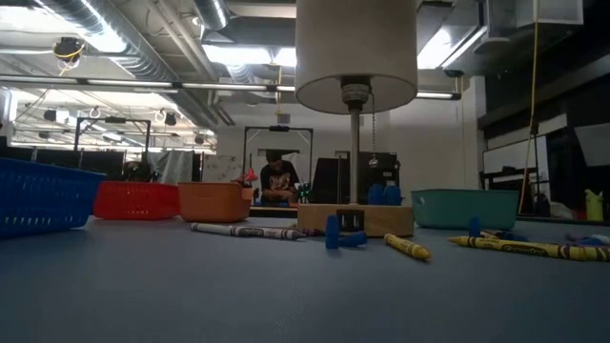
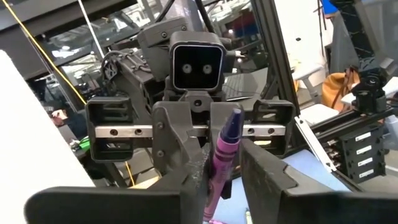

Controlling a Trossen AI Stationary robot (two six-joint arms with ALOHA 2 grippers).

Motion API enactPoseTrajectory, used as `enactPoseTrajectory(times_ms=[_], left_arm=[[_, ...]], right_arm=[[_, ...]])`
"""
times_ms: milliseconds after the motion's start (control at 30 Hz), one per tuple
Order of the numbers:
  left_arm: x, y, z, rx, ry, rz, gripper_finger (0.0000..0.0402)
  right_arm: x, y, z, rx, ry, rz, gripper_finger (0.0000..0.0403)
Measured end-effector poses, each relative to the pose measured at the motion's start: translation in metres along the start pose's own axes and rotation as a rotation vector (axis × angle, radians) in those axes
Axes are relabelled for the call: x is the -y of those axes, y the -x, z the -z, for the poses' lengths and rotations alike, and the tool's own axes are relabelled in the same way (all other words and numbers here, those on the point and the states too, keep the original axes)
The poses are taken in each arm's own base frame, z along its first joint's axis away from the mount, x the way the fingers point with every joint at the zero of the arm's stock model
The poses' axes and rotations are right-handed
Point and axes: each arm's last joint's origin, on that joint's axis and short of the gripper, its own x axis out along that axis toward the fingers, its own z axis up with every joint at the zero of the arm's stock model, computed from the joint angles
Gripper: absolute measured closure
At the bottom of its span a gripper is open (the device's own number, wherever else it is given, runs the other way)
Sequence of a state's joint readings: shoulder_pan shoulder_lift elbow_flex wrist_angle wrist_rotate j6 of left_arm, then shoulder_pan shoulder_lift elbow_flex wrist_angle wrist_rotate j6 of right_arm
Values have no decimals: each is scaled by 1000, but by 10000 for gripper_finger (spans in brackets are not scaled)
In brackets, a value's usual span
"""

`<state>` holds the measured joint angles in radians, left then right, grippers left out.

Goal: Sort crayons
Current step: Put the violet crayon into the orange bin

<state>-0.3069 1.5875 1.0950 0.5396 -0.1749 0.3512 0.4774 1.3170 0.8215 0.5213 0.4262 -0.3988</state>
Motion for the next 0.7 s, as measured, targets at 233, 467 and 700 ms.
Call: enactPoseTrajectory(times_ms=[233, 467, 700], left_arm=[[0, 0, 0, -1, -2, -9, 386], [-1, 0, 1, -30, -1, -62, 391], [-1, 0, 2, -38, 30, -68, 388]], right_arm=[[0, 0, 0, -1, -1, -3, 384], [0, 0, 2, -19, 7, -5, 384], [-2, 0, 5, -55, 26, -20, 333]])
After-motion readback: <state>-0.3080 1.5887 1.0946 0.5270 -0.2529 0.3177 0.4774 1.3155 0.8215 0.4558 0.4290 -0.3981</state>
